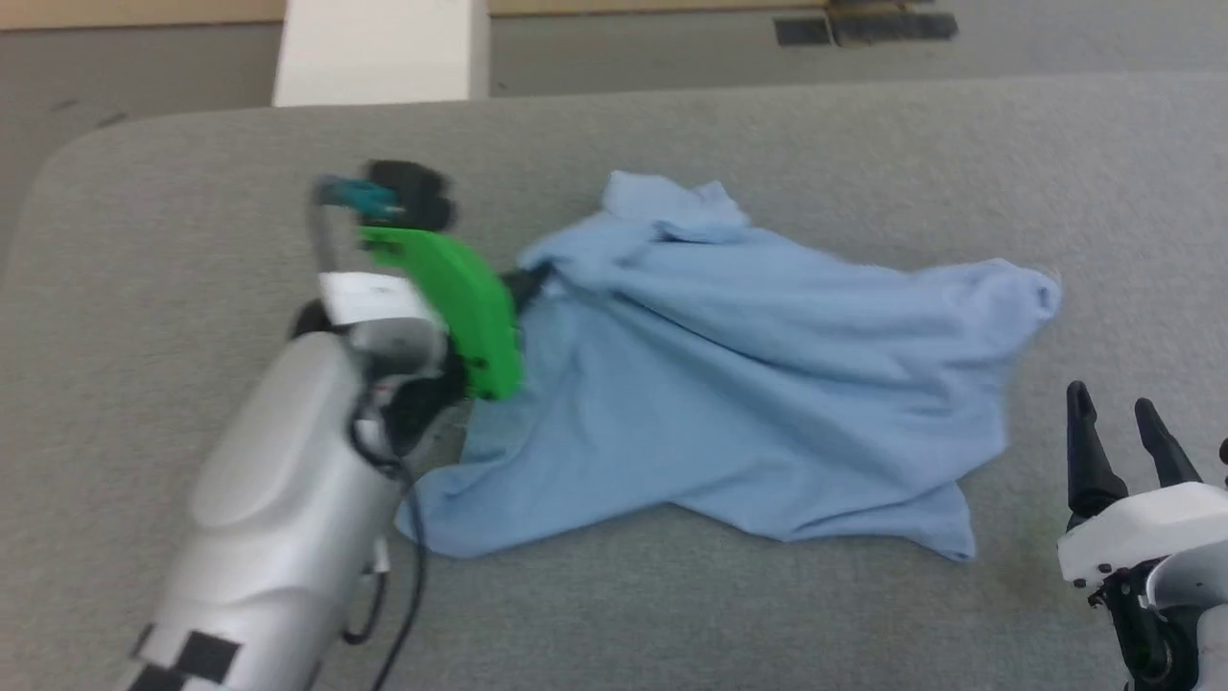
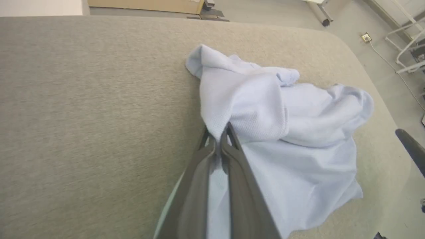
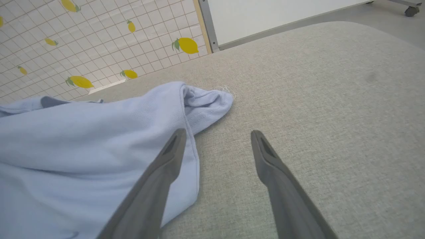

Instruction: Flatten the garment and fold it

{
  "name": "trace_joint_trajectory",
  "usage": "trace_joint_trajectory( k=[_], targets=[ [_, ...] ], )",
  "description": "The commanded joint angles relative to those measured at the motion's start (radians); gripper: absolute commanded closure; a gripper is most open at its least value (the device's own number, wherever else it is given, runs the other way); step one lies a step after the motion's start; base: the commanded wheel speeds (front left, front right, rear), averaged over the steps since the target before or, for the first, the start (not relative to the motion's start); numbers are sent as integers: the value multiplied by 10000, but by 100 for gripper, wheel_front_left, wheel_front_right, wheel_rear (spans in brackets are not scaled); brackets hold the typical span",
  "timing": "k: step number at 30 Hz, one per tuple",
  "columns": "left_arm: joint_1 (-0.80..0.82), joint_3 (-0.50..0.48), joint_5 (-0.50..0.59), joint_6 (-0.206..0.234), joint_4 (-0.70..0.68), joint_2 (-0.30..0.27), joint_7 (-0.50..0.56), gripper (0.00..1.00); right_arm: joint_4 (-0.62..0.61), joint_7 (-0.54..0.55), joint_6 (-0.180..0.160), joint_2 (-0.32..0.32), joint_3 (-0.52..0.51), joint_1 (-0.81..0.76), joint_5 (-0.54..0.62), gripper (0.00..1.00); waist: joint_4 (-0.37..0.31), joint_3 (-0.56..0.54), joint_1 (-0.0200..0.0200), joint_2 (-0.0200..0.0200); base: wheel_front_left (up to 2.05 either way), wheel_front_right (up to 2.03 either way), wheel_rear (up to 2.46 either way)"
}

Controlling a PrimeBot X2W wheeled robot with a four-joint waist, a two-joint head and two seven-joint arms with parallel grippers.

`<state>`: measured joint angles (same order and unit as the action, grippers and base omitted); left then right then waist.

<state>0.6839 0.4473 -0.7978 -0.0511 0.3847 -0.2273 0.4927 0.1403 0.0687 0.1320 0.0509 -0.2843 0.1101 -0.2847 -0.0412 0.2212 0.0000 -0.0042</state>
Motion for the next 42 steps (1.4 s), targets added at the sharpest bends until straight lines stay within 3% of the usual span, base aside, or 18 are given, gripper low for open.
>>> trace_joint_trajectory(
  k=[1,9,12,17,18,19,22,24,31,36,42],
  targets=[
    [-351,-404,-222,232,-93,-276,-262,100,-99,86,-13,-7,28,29,103,0,626,-582,0,42,0,0,0],
    [-3170,-2043,-1084,1417,-697,-1405,-723,100,-262,464,-13,-7,183,-139,157,0,1359,-1083,0,42,0,0,0],
    [-4370,-1961,-1332,1579,-947,-1484,-331,100,-300,530,-13,-7,150,-193,161,0,1583,-1131,0,42,0,0,0],
    [-5585,-1838,-1834,1662,-1428,-1150,-34,100,-318,615,-13,-7,245,-164,129,0,1839,-1177,0,42,0,0,0],
    [-5645,-1883,-1913,1627,-1533,-1096,-89,60,-315,627,-13,-7,257,-165,127,0,1869,-1203,0,42,0,0,0],
    [-5670,-2002,-1982,1586,-1689,-1061,-250,0,-313,654,-13,-7,283,-171,118,0,1892,-1228,0,42,0,0,0],
    [-5617,-2571,-2245,1307,-2230,-995,-951,0,-300,695,-13,-7,352,-165,132,0,1901,-1319,0,42,0,0,0],
    [-5537,-3225,-2618,868,-2752,-784,-1835,0,-302,706,-13,-7,404,-160,139,0,1892,-1382,0,42,0,0,0],
    [-5830,-3879,-552,271,-3309,-1552,-4827,0,-298,810,-13,-7,650,-142,179,0,1769,-1510,0,42,0,0,0],
    [-6133,-3647,1118,56,-3083,-1515,-7028,0,-266,1312,-13,-7,873,-30,342,0,1760,-1387,0,42,0,0,0],
    [-6166,-3624,1948,-93,-2839,-1152,-7495,0,-379,2593,-13,-7,1401,845,869,0,1899,-927,0,42,0,0,0]
  ],
)
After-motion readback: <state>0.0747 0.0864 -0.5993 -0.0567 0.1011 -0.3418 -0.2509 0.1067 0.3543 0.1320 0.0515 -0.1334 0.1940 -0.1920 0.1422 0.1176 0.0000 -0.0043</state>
